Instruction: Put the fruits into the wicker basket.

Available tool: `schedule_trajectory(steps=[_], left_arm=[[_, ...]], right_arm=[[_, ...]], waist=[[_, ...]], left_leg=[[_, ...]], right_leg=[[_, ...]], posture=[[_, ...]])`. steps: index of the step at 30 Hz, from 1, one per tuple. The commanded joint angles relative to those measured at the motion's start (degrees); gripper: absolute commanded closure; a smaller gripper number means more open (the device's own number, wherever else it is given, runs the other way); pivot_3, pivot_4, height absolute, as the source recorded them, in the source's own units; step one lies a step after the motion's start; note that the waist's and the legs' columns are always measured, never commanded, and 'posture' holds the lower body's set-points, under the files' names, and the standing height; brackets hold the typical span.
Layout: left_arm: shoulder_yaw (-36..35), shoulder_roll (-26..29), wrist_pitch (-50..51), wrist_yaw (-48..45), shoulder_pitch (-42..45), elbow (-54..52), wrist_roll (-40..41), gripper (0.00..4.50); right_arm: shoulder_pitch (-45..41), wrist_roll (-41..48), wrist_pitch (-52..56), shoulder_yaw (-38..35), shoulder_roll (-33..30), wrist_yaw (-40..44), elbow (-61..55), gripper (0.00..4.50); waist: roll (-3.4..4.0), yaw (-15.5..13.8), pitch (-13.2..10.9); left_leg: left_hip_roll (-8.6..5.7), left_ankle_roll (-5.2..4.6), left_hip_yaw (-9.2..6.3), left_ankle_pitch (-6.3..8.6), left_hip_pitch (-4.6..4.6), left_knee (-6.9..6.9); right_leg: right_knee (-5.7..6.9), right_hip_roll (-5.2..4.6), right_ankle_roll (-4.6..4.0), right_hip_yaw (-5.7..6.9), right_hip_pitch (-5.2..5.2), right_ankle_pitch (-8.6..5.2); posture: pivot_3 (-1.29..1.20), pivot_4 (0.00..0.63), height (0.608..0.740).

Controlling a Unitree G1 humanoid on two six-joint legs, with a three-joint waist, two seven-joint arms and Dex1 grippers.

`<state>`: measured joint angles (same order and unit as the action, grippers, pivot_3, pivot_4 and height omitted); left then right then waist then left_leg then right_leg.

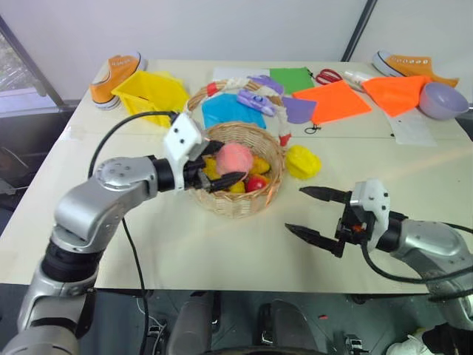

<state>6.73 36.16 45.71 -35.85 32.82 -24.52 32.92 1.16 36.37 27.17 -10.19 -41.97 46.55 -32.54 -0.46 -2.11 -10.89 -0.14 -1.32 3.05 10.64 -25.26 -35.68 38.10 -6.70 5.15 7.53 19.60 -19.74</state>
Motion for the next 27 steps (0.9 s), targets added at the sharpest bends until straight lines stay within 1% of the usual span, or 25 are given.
schedule_trajectory(steps=[1, 5, 7, 11, 13, 18, 21, 24, 26, 27], left_arm=[[-3.6, -0.17, -4.02, -1.37, 0.17, 0.02, -0.45, 0.11], [-9.02, 0.16, -6.67, -5.01, -2.86, -0.05, 3.06, 0.11], [-10.77, 0.62, -7.56, -7.34, -4.98, -1.12, 4.68, 0.11], [-11.92, 2.87, -7.45, -11.97, -10.06, -4.75, 7.55, 0.11], [-12.1, 3.62, -7.37, -12.77, -11.88, -6.11, 8.22, 0.11], [-12.25, 2.8, -6.99, -11.0, -13.5, -8.33, 9.18, 0.11], [-12.07, 2.45, -6.67, -9.88, -13.58, -9.11, 9.6, 0.11], [-12.02, 2.04, -6.8, -8.88, -13.63, -9.82, 10.09, 0.0], [-12.05, 1.86, -6.65, -8.51, -13.47, -10.27, 10.77, 0.0], [-12.0, 1.9, -6.68, -8.42, -13.43, -10.4, 10.88, 0.0]], right_arm=[[-3.22, -0.88, -0.07, -1.36, 2.49, -4.84, 1.99, 0.0], [-10.66, -8.92, -0.13, 2.05, 5.31, -12.53, 10.92, 0.0], [-14.21, -11.92, -0.67, 3.29, 6.78, -14.88, 15.67, 0.0], [-19.89, -15.39, -1.49, 6.11, 8.66, -14.91, 23.97, 0.0], [-21.83, -17.01, -2.3, 7.21, 9.24, -14.37, 27.51, 0.0], [-26.43, -21.12, -4.46, 9.55, 10.08, -13.92, 36.35, 0.0], [-27.67, -23.09, -4.95, 10.22, 9.89, -13.89, 38.89, 0.0], [-28.15, -23.23, -5.32, 9.28, 10.3, -13.89, 39.07, 0.84], [-27.76, -23.42, -5.56, 9.04, 10.13, -13.82, 37.95, 1.8], [-27.24, -23.83, -5.82, 8.93, 9.72, -13.98, 36.86, 2.37]], waist=[[0.0, -0.01, 0.0], [0.01, 0.18, 0.0], [0.02, 0.08, -0.01], [0.03, 0.11, -0.02], [0.06, 0.05, -0.02], [0.06, 0.08, -0.03], [0.06, 0.16, -0.03], [0.06, 0.17, -0.02], [0.06, 0.18, -0.02], [0.06, 0.23, -0.02]], left_leg=[[0.0, 0.0, 0.0, 0.0, 0.0, -0.01], [0.0, 0.13, 0.0, -0.08, -0.01, -0.02], [0.0, 0.21, 0.0, -0.13, -0.01, -0.02], [-0.01, 0.23, 0.02, -0.13, -0.05, -0.01], [-0.02, 0.22, 0.05, -0.14, -0.05, -0.02], [-0.03, 0.22, 0.04, -0.13, -0.05, -0.04], [-0.02, 0.21, 0.03, -0.13, -0.04, -0.04], [-0.01, 0.21, 0.03, -0.14, -0.04, -0.03], [-0.01, 0.22, 0.03, -0.13, -0.04, -0.04], [-0.01, 0.22, 0.03, -0.14, -0.04, -0.04]], right_leg=[[0.0, 0.0, 0.0, 0.0, 0.0, 0.0], [0.0, -0.02, 0.0, 0.0, 0.02, 0.0], [0.0, -0.02, 0.0, 0.0, 0.02, 0.0], [0.0, -0.01, 0.0, 0.0, 0.04, 0.0], [0.0, -0.02, 0.0, 0.0, 0.04, 0.0], [0.0, -0.02, 0.0, 0.0, 0.02, 0.0], [0.02, -0.01, 0.0, 0.0, 0.03, 0.0], [0.02, 0.0, 0.0, 0.0, 0.03, 0.0], [0.02, 0.0, 0.0, 0.0, 0.02, 0.0], [0.02, 0.01, 0.0, 0.0, 0.02, 0.0]], posture=[[0.0, 0.15, 0.729], [0.0, 0.15, 0.729], [0.0, 0.15, 0.729], [0.0, 0.15, 0.729], [0.0, 0.15, 0.729], [0.0, 0.15, 0.729], [0.0, 0.15, 0.729], [0.0, 0.15, 0.729], [0.0, 0.15, 0.729], [0.0, 0.15, 0.729]])
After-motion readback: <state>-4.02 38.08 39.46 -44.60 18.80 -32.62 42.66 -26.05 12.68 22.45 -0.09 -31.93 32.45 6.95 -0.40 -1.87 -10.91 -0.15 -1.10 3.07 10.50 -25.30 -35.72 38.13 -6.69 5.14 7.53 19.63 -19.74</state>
